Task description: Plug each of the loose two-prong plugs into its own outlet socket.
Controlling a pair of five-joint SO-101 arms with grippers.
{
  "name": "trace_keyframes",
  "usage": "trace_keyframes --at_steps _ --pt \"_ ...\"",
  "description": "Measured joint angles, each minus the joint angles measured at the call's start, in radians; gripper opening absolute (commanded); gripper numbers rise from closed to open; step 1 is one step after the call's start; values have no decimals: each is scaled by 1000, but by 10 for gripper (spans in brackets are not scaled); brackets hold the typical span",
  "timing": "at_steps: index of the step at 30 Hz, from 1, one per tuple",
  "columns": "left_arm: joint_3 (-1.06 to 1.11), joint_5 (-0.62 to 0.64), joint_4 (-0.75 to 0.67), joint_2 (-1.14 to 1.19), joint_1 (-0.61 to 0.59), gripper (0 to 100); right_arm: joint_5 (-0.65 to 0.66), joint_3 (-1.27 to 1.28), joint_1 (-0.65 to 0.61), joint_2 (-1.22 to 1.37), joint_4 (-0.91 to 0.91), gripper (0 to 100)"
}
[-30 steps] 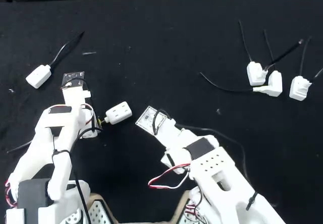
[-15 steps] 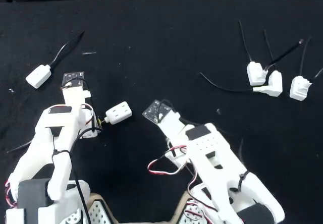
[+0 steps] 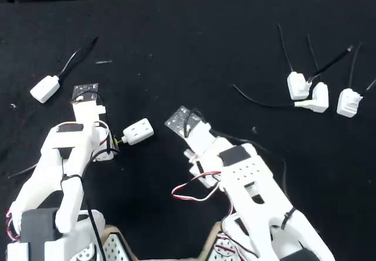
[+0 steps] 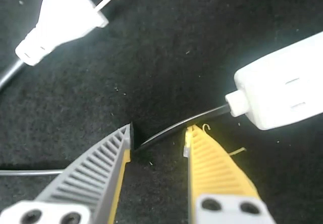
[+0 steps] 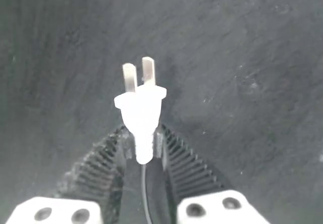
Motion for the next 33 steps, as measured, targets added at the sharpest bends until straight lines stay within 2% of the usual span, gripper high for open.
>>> trace_keyframes --at_steps 5,6,10,14,23,28,33 --pt "0 0 0 0 0 170 -2 75 -2 -2 -74 175" --pt "0 0 0 0 0 170 -2 84 -2 -2 -78 181" --pt "0 0 0 0 0 170 -2 89 -3 -9 -87 109" --pt "0 0 0 0 0 170 -63 91 3 -11 -141 64" --pt "0 0 0 0 0 170 -87 101 8 -11 -203 66" --pt "0 0 0 0 0 170 -87 101 8 -11 -219 163" --pt "0 0 0 0 0 170 -87 101 8 -11 -219 141"
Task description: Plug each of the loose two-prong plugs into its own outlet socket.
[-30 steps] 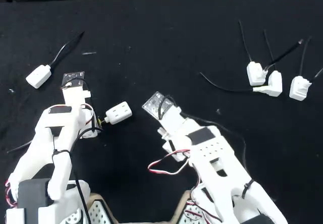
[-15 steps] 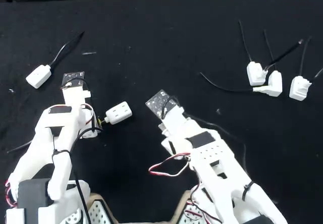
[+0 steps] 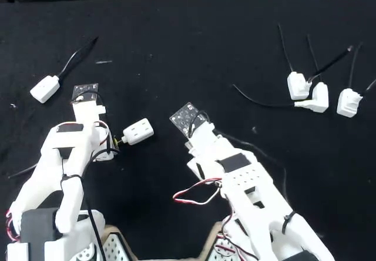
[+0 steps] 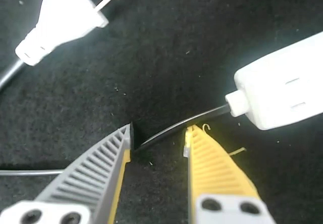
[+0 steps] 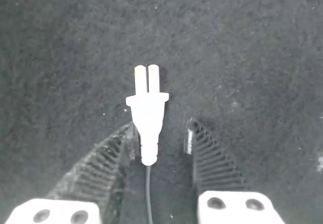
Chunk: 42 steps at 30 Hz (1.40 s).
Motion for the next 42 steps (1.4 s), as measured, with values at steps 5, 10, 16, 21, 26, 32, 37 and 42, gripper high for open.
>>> trace_keyframes --at_steps 5,10,16,21,26,32,37,42 --pt "0 0 0 0 0 170 0 0 0 0 0 140" --pt "0 0 0 0 0 170 0 -31 0 80 0 138" --pt "0 0 0 0 0 170 0 -149 0 273 18 137" --pt "0 0 0 0 0 170 -2 -183 2 313 21 49" --pt "0 0 0 0 0 170 -2 -184 8 313 21 11" --pt "8 0 -2 -2 -3 170 -2 -124 5 150 31 10" --pt "98 5 -20 -132 -3 170 -2 -107 -52 -80 31 10" --pt "275 6 -17 -445 -14 170 -38 -110 -209 -166 25 10"
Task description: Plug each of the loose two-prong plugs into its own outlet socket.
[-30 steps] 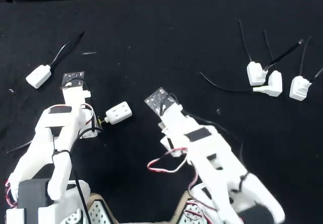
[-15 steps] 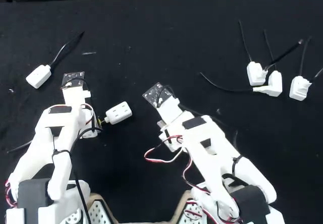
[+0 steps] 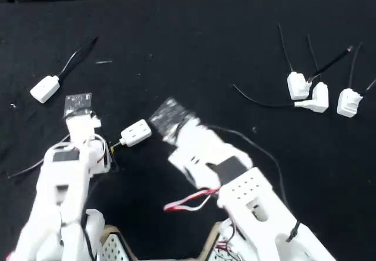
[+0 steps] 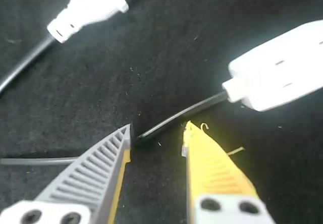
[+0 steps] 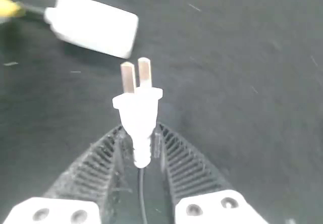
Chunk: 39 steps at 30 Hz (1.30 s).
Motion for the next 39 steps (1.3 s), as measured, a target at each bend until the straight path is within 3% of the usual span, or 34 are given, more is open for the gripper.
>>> trace_keyframes --at_steps 5,9,16,25,39 --pt "157 0 5 -374 0 170 -46 -5 -141 37 -163 10" --pt "210 0 106 -643 0 170 -51 -6 -193 166 -302 10" --pt "284 0 261 -1036 0 170 -57 -6 -198 333 -446 10" --pt "284 2 270 -1060 100 170 -58 21 -245 334 -535 10" --pt "284 3 267 -1063 75 170 -60 21 -272 334 -539 10"
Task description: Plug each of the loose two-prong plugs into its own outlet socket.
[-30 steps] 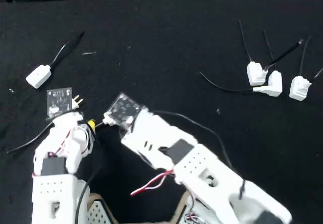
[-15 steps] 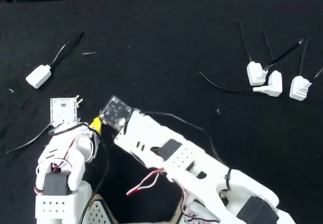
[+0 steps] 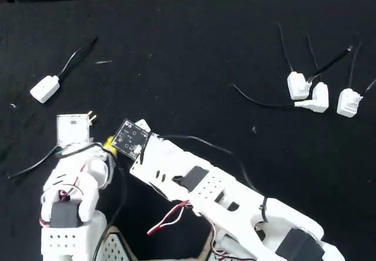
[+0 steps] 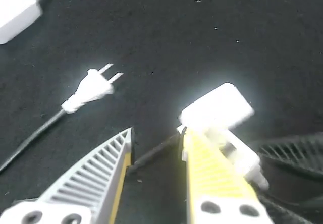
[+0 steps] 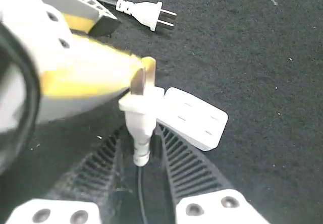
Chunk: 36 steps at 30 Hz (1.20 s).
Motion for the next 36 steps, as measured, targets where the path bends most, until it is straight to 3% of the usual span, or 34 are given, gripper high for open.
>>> trace_keyframes --at_steps 6,19,31,36 --pt "-3 146 -18 0 -169 170 2 0 -17 0 0 10" --pt "-55 103 57 -5 -3 170 2 2 -18 12 0 10" --pt "5 21 -29 0 0 170 2 51 -17 -71 49 10" --pt "-20 31 -31 0 -104 170 2 57 -23 -69 49 10"
